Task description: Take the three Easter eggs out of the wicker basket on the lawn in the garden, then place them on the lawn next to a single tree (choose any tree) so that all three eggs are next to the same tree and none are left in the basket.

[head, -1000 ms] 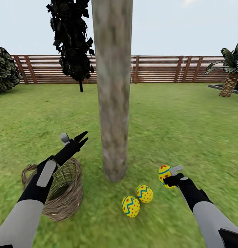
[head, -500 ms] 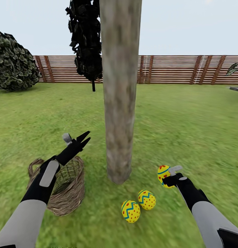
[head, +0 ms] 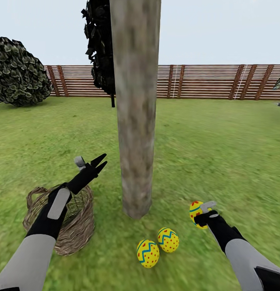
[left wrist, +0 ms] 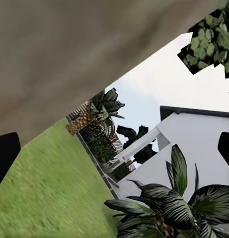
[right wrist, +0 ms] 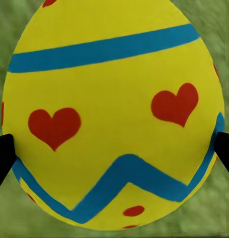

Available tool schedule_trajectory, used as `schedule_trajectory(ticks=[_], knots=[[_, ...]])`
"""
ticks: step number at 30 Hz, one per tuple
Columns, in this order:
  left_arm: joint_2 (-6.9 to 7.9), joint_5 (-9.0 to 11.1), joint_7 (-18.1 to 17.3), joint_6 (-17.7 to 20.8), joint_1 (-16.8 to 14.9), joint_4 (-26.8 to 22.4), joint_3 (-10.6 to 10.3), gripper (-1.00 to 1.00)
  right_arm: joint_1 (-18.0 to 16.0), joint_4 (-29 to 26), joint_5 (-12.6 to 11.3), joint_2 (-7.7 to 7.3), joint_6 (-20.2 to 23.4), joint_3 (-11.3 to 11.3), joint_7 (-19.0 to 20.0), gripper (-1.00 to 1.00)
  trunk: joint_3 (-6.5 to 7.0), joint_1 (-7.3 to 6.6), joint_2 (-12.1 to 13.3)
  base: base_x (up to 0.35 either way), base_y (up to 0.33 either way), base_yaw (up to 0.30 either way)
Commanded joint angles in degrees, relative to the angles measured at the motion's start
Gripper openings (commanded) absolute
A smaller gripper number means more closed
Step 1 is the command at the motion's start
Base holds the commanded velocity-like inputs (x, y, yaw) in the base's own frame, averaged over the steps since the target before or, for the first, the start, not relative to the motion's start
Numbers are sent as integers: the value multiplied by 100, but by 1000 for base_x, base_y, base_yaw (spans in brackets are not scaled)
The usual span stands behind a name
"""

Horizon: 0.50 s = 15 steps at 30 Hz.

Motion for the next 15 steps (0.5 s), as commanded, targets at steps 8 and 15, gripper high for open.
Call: schedule_trajectory(ticks=[8,15], knots=[[-14,24,-3,41,-3,2,1,100,6,-8,76,104,-516,-33,72,-100,-160,120,-214,0,0,0],[-15,24,-3,41,-3,2,-6,100,7,-8,69,104,-520,222,81,-100,-316,138,-224,0,0,0]])
